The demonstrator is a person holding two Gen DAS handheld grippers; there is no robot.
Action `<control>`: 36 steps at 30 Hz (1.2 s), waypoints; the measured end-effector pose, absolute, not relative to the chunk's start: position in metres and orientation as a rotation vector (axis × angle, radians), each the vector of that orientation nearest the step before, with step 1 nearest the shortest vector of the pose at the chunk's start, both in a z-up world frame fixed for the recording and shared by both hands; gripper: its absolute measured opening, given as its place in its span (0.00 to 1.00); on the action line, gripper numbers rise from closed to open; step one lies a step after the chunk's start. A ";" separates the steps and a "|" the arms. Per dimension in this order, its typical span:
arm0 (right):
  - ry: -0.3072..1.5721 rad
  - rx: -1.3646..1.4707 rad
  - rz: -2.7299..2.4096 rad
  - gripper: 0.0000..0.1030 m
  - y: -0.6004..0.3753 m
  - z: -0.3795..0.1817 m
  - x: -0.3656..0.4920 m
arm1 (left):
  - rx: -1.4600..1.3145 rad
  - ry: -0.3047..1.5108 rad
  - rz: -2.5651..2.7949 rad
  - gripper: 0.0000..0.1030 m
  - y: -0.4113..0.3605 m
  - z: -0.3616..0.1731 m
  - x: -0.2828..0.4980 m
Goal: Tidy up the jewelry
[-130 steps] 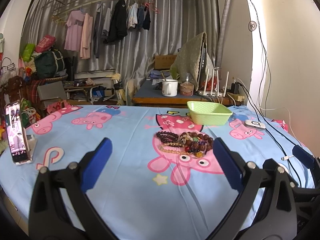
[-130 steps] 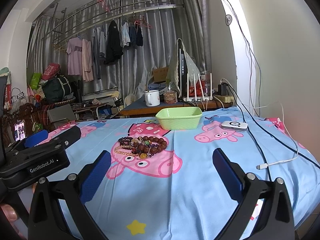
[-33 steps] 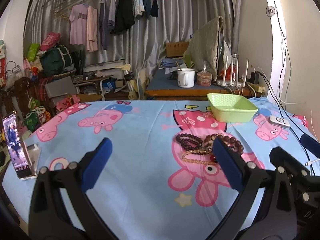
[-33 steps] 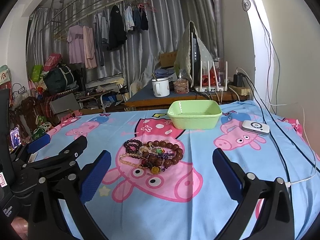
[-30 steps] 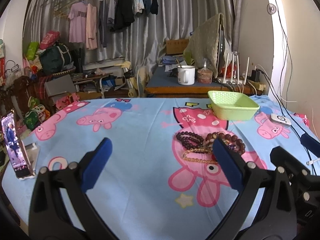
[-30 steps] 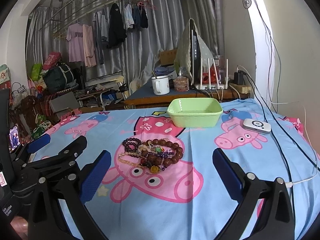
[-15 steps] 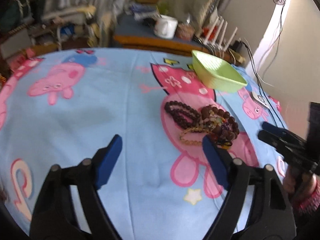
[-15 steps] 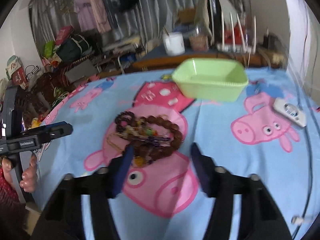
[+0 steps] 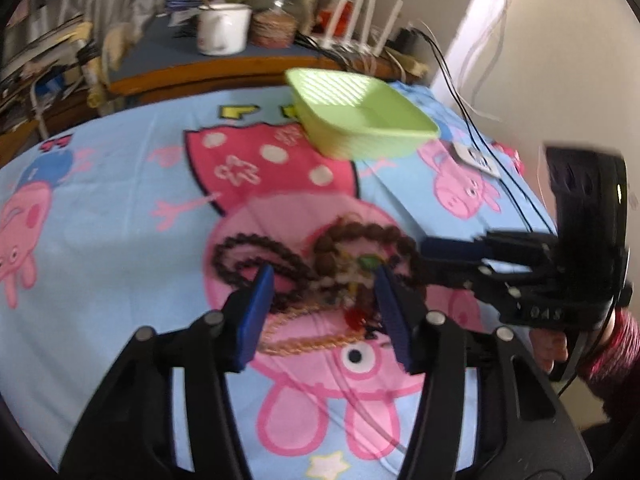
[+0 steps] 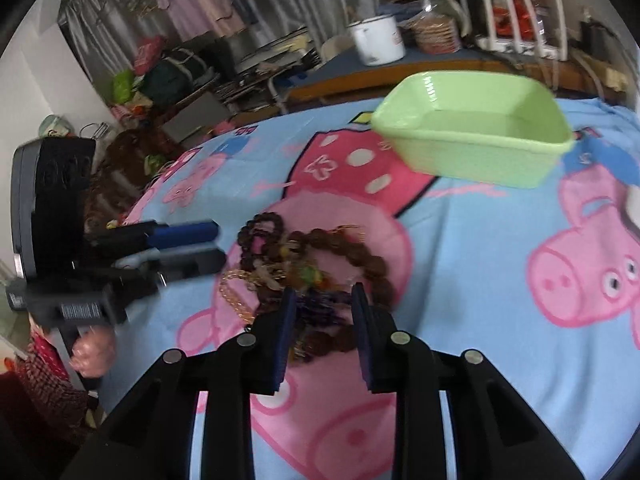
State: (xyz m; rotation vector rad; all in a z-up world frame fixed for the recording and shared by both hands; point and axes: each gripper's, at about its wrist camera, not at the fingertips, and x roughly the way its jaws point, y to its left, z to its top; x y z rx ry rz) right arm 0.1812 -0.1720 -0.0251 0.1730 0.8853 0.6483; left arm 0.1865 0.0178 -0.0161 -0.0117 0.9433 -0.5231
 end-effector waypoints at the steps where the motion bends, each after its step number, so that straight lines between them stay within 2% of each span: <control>1: 0.898 0.183 0.656 0.00 -0.170 -0.028 0.186 | -0.005 0.950 -0.525 0.50 0.015 -0.020 0.186; 3: 0.920 0.199 0.662 0.00 -0.167 -0.033 0.196 | 0.000 0.966 -0.524 0.49 0.010 -0.029 0.187; 4: 0.931 0.213 0.671 0.00 -0.166 -0.035 0.201 | -0.009 0.970 -0.524 0.44 0.009 -0.032 0.189; 6: 0.942 0.216 0.701 0.00 -0.160 -0.037 0.207 | -0.034 0.985 -0.534 0.17 0.009 -0.037 0.193; 8: 0.923 0.199 0.705 0.00 -0.159 -0.034 0.206 | -0.056 0.975 -0.536 0.12 0.012 -0.035 0.195; 9: 0.917 0.193 0.697 0.00 -0.160 -0.032 0.207 | -0.050 0.956 -0.528 0.07 0.014 -0.031 0.195; 13: 0.848 0.169 0.594 0.00 -0.174 -0.022 0.207 | -0.061 0.911 -0.489 0.07 0.034 -0.016 0.191; 19: 0.783 0.284 0.602 0.00 -0.189 -0.017 0.200 | -0.133 0.829 -0.432 0.07 0.083 0.015 0.172; 20: 0.780 0.300 0.619 0.08 -0.188 -0.015 0.197 | -0.143 0.813 -0.422 0.06 0.091 0.020 0.167; 21: 0.777 0.306 0.634 0.22 -0.186 -0.013 0.193 | -0.154 0.801 -0.414 0.06 0.099 0.025 0.162; 23: 0.759 0.282 0.666 0.29 -0.174 -0.007 0.184 | -0.178 0.777 -0.400 0.06 0.114 0.035 0.152; 31: 0.598 -0.123 0.886 0.30 -0.064 0.017 0.142 | -0.164 0.686 -0.388 0.07 0.139 0.078 0.122; 36: 0.589 -0.169 1.000 0.31 -0.007 0.013 0.153 | -0.155 0.680 -0.400 0.06 0.139 0.093 0.115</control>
